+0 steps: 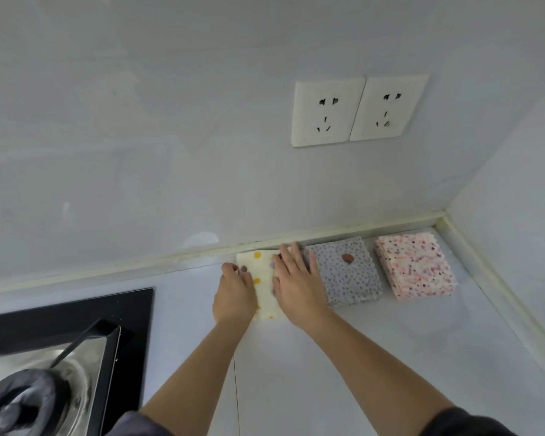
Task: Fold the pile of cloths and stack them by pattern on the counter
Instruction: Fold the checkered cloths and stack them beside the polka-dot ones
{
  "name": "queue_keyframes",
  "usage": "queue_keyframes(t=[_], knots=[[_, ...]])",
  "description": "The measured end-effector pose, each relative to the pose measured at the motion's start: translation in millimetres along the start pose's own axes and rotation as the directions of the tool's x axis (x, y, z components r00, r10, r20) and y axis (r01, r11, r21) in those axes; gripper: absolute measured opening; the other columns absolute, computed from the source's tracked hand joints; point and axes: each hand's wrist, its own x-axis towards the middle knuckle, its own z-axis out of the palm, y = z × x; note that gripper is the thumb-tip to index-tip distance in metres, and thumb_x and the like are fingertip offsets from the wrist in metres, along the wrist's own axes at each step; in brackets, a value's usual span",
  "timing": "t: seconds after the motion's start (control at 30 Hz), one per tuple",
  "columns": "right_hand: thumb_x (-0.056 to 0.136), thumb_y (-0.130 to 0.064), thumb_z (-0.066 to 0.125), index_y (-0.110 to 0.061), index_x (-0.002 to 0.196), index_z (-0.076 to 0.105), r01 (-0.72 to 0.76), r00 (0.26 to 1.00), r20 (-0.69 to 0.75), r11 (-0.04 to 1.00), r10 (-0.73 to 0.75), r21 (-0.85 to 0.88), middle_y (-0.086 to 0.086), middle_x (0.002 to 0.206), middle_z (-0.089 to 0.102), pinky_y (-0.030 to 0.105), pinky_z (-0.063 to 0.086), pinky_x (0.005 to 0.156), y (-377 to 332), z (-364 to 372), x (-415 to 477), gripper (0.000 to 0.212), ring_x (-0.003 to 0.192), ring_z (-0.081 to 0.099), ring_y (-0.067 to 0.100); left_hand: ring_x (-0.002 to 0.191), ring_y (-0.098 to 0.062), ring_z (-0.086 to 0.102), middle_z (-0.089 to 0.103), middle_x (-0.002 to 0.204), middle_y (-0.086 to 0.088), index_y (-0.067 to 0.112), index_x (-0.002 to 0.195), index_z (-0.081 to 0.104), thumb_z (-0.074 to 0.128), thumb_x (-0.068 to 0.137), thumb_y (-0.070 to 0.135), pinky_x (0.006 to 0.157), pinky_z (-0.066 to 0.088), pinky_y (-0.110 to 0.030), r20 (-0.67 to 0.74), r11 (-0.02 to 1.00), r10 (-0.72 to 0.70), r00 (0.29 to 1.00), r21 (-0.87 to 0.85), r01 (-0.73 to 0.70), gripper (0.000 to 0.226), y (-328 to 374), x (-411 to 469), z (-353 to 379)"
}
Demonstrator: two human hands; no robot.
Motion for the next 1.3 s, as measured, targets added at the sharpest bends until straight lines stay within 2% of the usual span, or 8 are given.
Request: queue_keyframes(t=[0.13,0.2,0.3,0.47,0.7,0.9,1.13,1.3], knots=[[0.093,-0.047,0.011,-0.016,0.147,0.038,-0.030,0.991,0.130,0.996,0.041,-0.083,0.007,0.157,0.027,0.061,0.006,0.114,-1.3,2.9,-7.4,0.068,0.148,0.013,0.029,0.082,-0.022,0.052,0.058,0.105,-0.003,0.017,0.112,0.040,0.035,0.101,0.032,0.069,0.042,-0.034,0.046,0.998,0.000,0.999,0.063,-0.003,0.019,-1.9,2.5,-3.1],[0.086,-0.053,-0.008,-0.025,0.154,0.017,-0.064,0.968,0.233,0.988,0.095,-0.137,0.006,0.162,0.008,0.062,-0.009,0.113,-1.1,2.4,-7.4,0.078,0.149,-0.007,0.031,0.080,-0.021,0.054,0.058,0.099,-0.001,0.019,0.105,0.038,0.035,0.101,0.034,0.068,0.044,-0.034,0.068,0.995,-0.021,0.997,0.103,0.014,0.016,-1.0,5.3,-3.9],[0.092,-0.057,-0.006,-0.028,0.154,-0.001,-0.072,0.949,0.287,0.979,0.126,-0.193,0.005,0.162,-0.006,0.063,-0.017,0.110,-3.6,-8.5,-3.0,0.068,0.146,-0.021,0.032,0.077,-0.021,0.054,0.054,0.088,0.001,0.017,0.110,0.039,0.033,0.101,0.033,0.066,0.043,-0.033,0.089,0.991,-0.042,0.995,0.130,0.030,0.019,2.1,6.1,-10.0],[0.081,-0.054,-0.016,-0.028,0.154,0.004,-0.089,0.971,0.211,0.989,0.113,-0.120,0.004,0.163,-0.001,0.063,-0.013,0.112,-12.9,-29.5,-19.5,0.080,0.147,-0.015,0.031,0.088,-0.023,0.060,0.060,0.103,-0.001,0.018,0.123,0.039,0.041,0.098,0.028,0.071,0.047,-0.034,0.100,0.995,0.054,0.994,0.082,-0.062,0.027,-10.7,-15.3,-35.3],[0.102,-0.043,0.025,-0.029,0.154,0.011,-0.187,0.972,0.175,0.967,0.156,0.173,0.004,0.163,0.000,0.054,-0.003,0.116,-92.8,-65.1,-82.0,0.055,0.149,-0.010,0.027,0.085,-0.017,0.063,0.058,0.105,0.005,0.023,0.115,0.046,0.045,0.098,0.027,0.068,0.050,-0.032,0.105,0.963,0.209,0.972,-0.192,-0.187,0.018,-76.0,-84.1,-113.7],[0.103,-0.036,0.033,-0.029,0.153,0.013,-0.211,0.975,0.167,0.843,0.147,0.494,-0.002,0.163,0.006,0.040,0.003,0.120,-218.9,-84.6,-174.3,0.055,0.149,-0.004,0.017,0.083,-0.014,0.064,0.066,0.092,0.006,0.029,0.098,0.057,0.051,0.097,0.022,0.074,0.054,-0.032,0.112,0.912,0.267,0.957,-0.349,-0.214,0.009,-174.3,-186.8,-209.6],[0.101,-0.031,0.045,-0.027,0.150,0.028,-0.073,0.995,0.098,0.779,0.015,0.623,-0.008,0.156,0.029,0.024,0.019,0.113,-398.5,-93.4,-268.3,0.052,0.145,0.021,0.009,0.079,-0.004,0.064,0.068,0.094,0.007,0.026,0.096,0.060,0.051,0.097,0.021,0.070,0.047,-0.021,-0.001,0.883,0.131,0.991,-0.454,-0.117,0.010,-325.9,-280.3,-346.6],[0.100,-0.032,0.046,-0.028,0.149,0.029,0.014,0.987,0.116,0.765,-0.115,0.644,-0.011,0.155,0.029,0.028,0.023,0.116,-503.6,-98.2,-293.4,0.052,0.143,0.023,0.005,0.074,-0.001,0.064,0.069,0.088,0.008,0.025,0.092,0.063,0.051,0.096,0.017,0.068,0.045,-0.019,-0.103,0.864,0.041,0.994,-0.495,-0.087,0.014,-401.5,-317.6,-413.4]])
